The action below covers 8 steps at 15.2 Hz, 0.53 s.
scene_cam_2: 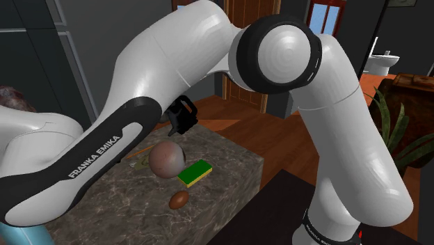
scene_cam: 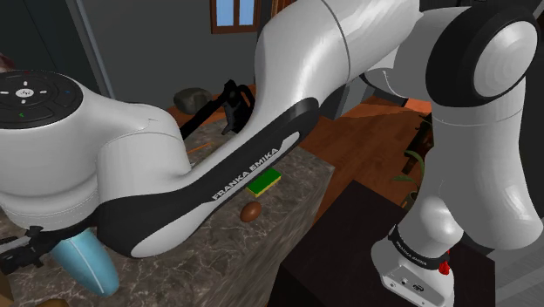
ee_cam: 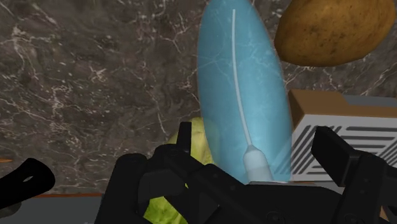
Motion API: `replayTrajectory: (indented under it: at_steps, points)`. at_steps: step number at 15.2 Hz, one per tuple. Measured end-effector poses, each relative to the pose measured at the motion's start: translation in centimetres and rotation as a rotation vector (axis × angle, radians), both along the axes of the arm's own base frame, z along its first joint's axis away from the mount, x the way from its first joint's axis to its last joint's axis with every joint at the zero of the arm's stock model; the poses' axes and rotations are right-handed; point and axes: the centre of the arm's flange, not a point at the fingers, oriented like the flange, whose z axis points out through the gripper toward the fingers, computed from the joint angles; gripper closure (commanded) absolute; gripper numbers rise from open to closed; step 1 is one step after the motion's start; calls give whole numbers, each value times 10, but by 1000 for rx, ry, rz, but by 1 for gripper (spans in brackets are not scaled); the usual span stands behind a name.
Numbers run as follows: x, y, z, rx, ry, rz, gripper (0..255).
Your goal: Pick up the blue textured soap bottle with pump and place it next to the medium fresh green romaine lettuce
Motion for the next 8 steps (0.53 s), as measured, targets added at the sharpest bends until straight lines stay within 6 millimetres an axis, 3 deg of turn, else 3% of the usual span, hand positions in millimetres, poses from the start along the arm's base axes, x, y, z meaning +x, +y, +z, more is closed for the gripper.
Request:
replayTrajectory:
  at_steps: [2, 6, 8]
  points:
    - [-3, -2, 6, -1, 0, 0, 0]
    - [-16, -7, 41, 1, -1, 0, 0]
    - [-18, -7, 45, 1, 0, 0, 0]
